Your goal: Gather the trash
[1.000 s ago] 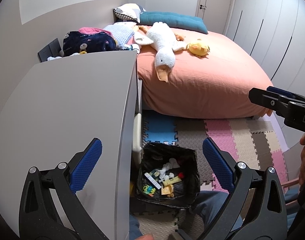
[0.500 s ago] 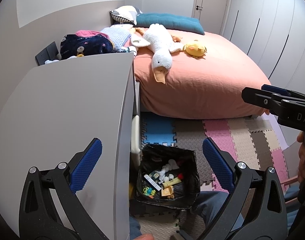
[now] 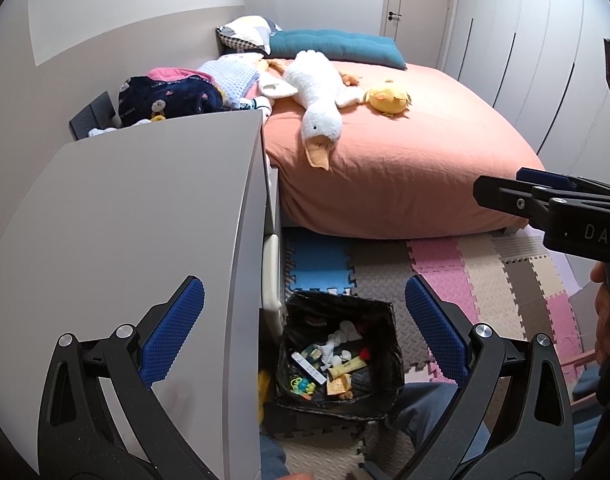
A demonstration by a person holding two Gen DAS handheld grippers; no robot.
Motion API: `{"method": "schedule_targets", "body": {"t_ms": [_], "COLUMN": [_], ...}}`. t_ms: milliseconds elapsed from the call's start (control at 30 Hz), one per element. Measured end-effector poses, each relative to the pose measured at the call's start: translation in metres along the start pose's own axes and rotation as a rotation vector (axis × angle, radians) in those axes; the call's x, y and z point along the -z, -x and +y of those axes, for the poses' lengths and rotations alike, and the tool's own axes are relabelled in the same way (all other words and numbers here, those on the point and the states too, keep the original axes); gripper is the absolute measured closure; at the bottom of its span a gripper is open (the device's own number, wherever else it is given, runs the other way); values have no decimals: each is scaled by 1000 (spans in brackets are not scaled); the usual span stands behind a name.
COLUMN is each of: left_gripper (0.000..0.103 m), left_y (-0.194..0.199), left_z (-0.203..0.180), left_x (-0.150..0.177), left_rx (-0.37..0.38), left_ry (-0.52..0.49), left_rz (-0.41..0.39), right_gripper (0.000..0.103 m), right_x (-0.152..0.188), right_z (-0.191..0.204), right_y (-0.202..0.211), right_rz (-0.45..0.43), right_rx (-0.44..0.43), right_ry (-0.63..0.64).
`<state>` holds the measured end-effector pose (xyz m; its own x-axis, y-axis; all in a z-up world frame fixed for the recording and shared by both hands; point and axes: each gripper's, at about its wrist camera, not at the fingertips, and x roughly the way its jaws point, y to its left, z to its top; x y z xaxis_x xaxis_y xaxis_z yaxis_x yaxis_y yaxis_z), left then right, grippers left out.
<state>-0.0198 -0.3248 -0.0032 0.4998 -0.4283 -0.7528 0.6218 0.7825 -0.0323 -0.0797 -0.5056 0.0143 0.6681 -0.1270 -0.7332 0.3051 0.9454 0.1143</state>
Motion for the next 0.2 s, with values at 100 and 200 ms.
{"method": "schedule_targets", "body": {"t_ms": [100,200], "left_gripper": [6,6], "left_y": [-1,-1], "left_z": [0,-3], "left_x": [0,0], "left_rx": [9,10], "left_ry": [0,-12], "left_rz": [7,11], "right_gripper": [22,22], "right_x": [-1,1], "right_z": [0,0], "right_y": [0,0], "right_rz": [1,2], "right_rx": [1,-1], "right_ry": [2,0]}}
